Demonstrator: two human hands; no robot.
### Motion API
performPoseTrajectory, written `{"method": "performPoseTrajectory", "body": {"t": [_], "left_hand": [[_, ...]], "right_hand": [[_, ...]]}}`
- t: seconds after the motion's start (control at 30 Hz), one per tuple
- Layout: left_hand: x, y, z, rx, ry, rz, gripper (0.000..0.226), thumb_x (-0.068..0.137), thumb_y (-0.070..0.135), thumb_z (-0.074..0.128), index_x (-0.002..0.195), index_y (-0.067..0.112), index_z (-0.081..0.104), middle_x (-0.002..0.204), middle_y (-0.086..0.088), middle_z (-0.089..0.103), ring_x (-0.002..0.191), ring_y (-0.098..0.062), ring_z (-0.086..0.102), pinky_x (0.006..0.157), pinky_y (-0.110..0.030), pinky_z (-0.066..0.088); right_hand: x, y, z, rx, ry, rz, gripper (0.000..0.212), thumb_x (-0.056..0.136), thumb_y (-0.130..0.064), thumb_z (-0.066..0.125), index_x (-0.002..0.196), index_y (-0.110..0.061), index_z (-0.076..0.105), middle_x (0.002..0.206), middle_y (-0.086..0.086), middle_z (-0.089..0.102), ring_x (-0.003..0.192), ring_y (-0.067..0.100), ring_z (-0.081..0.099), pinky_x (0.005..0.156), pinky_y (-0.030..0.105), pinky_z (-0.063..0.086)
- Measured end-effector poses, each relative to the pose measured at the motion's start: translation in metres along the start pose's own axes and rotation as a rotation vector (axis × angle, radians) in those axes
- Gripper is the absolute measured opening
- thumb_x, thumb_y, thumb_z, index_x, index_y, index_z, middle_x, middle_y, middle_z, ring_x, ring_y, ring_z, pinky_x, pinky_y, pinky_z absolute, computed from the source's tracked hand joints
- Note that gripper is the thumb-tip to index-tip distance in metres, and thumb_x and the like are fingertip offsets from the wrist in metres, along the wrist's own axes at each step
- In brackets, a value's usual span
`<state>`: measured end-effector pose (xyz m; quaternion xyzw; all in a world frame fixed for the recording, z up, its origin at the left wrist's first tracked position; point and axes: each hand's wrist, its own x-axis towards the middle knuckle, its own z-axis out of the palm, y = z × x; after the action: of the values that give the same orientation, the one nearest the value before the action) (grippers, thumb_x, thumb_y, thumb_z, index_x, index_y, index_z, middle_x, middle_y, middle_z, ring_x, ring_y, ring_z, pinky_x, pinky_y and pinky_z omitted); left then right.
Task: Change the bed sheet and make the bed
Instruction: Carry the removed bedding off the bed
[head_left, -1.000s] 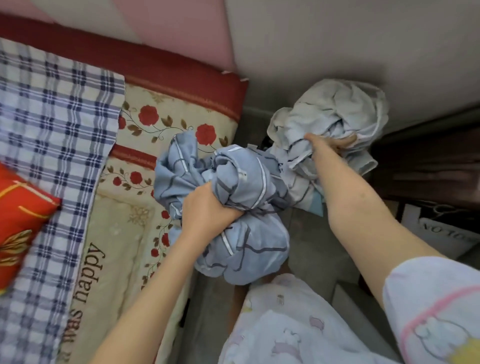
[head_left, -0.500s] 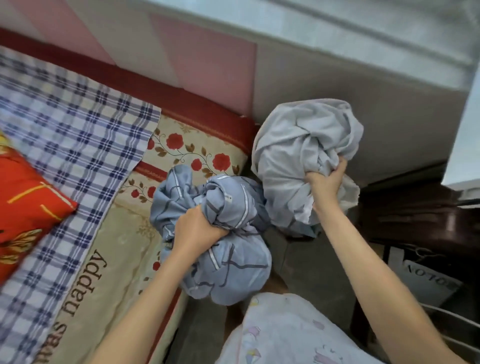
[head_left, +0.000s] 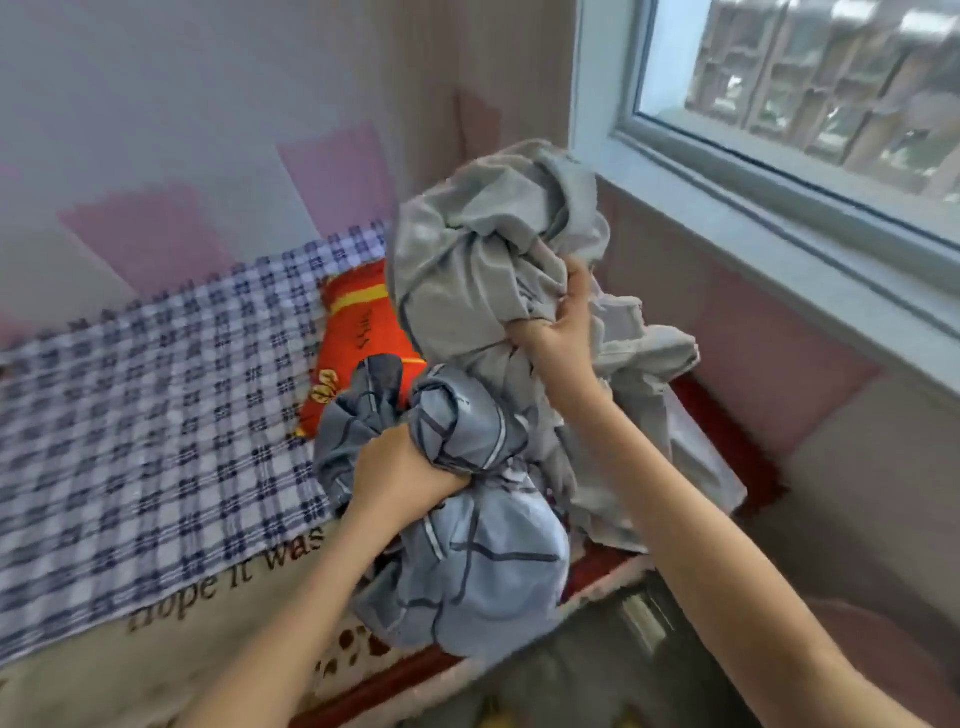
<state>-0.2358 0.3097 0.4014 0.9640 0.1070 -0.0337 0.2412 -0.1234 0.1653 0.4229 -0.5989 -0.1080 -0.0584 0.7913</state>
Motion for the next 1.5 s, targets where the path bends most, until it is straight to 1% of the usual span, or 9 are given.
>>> {"method": "performPoseTrajectory", "body": {"t": [0.23, 0.3, 0.47, 0.53, 0.67, 0.87, 0.93, 1.13, 1.5], "left_hand": [[-0.035, -0.057, 0.002, 0.084, 0.002, -0.207, 0.031, 0.076, 0.052, 0.068, 0.07, 0.024, 0.054, 0.075, 0.004, 0.064, 0.078, -0.021, 0.063, 0.057, -0.028, 0.039], [-0.038, -0.069, 0.009, 0.047, -0.027, -0.279, 0.029, 0.076, 0.05, 0.069, 0.082, 0.023, 0.059, 0.09, -0.001, 0.069, 0.088, -0.024, 0.064, 0.063, -0.029, 0.042], [-0.032, -0.078, 0.024, -0.198, -0.053, -0.417, 0.045, 0.066, 0.037, 0.078, 0.104, 0.018, 0.066, 0.109, -0.009, 0.068, 0.101, -0.03, 0.062, 0.078, -0.036, 0.049], [-0.027, -0.05, 0.046, -0.28, -0.132, -0.345, 0.041, 0.058, 0.032, 0.077, 0.094, 0.018, 0.067, 0.1, -0.007, 0.069, 0.097, -0.028, 0.063, 0.08, -0.04, 0.053], [-0.018, 0.038, 0.093, -0.437, -0.329, -0.165, 0.025, 0.058, 0.019, 0.073, 0.079, 0.008, 0.063, 0.079, -0.006, 0.065, 0.081, -0.021, 0.062, 0.078, -0.045, 0.054], [-0.014, 0.174, 0.163, -0.674, -0.659, 0.056, 0.033, 0.071, -0.011, 0.071, 0.102, -0.011, 0.06, 0.09, -0.022, 0.064, 0.086, -0.023, 0.064, 0.082, -0.046, 0.055], [-0.02, 0.216, 0.187, -0.666, -0.772, 0.199, 0.042, 0.074, -0.002, 0.076, 0.113, 0.0, 0.061, 0.105, -0.01, 0.068, 0.098, -0.013, 0.065, 0.088, -0.033, 0.055], [-0.035, 0.306, 0.241, -0.351, -1.021, 0.569, 0.073, 0.092, 0.027, 0.06, 0.147, 0.018, 0.013, 0.135, 0.01, 0.025, 0.126, -0.002, 0.027, 0.099, -0.013, 0.029], [-0.019, 0.288, 0.303, -0.09, -1.036, 0.581, 0.049, 0.095, 0.02, 0.055, 0.138, 0.023, 0.033, 0.138, 0.005, 0.02, 0.12, 0.0, 0.023, 0.099, -0.012, 0.017]], "right_hand": [[0.005, 0.066, 0.101, -0.545, -0.738, -0.005, 0.086, 0.083, -0.019, 0.073, 0.149, -0.013, 0.017, 0.153, 0.012, 0.02, 0.14, 0.018, 0.021, 0.118, 0.034, 0.022], [-0.01, 0.071, 0.084, -0.673, -0.983, 0.119, 0.089, 0.086, -0.034, 0.069, 0.152, -0.023, 0.011, 0.158, 0.008, 0.008, 0.145, 0.021, 0.01, 0.118, 0.044, 0.019], [-0.099, 0.075, -0.027, -0.69, -1.242, 0.387, 0.131, 0.065, -0.047, 0.077, 0.147, -0.028, -0.024, 0.154, -0.013, -0.024, 0.142, 0.003, -0.012, 0.115, 0.022, 0.004], [-0.138, 0.091, -0.049, -0.707, -1.109, 0.49, 0.135, 0.065, -0.044, 0.081, 0.148, -0.024, -0.023, 0.153, -0.016, -0.023, 0.141, -0.002, -0.011, 0.113, 0.014, 0.0], [-0.171, 0.11, -0.087, -0.687, -0.464, 0.783, 0.07, 0.086, -0.004, 0.066, 0.146, -0.004, 0.029, 0.137, 0.013, 0.045, 0.125, 0.019, 0.045, 0.11, 0.025, 0.033], [-0.171, 0.053, -0.243, -0.722, -0.004, 0.462, 0.022, 0.085, -0.009, 0.063, 0.103, 0.004, 0.063, 0.091, 0.007, 0.063, 0.087, 0.01, 0.057, 0.074, 0.014, 0.045], [-0.18, 0.025, -0.292, -0.792, 0.121, 0.408, 0.022, 0.079, -0.03, 0.058, 0.089, -0.01, 0.062, 0.073, -0.013, 0.054, 0.068, -0.002, 0.051, 0.062, 0.012, 0.039], [-0.212, -0.009, -0.41, -1.302, 0.428, 0.496, 0.035, 0.087, -0.011, 0.057, 0.12, -0.001, 0.058, 0.093, 0.014, 0.068, 0.085, 0.03, 0.062, 0.063, 0.027, 0.036], [-0.225, 0.081, -0.563, -1.127, 0.6, 0.974, 0.05, 0.087, -0.025, 0.058, 0.131, -0.017, 0.037, 0.121, 0.014, 0.058, 0.101, 0.037, 0.059, 0.071, 0.038, 0.046]]}}
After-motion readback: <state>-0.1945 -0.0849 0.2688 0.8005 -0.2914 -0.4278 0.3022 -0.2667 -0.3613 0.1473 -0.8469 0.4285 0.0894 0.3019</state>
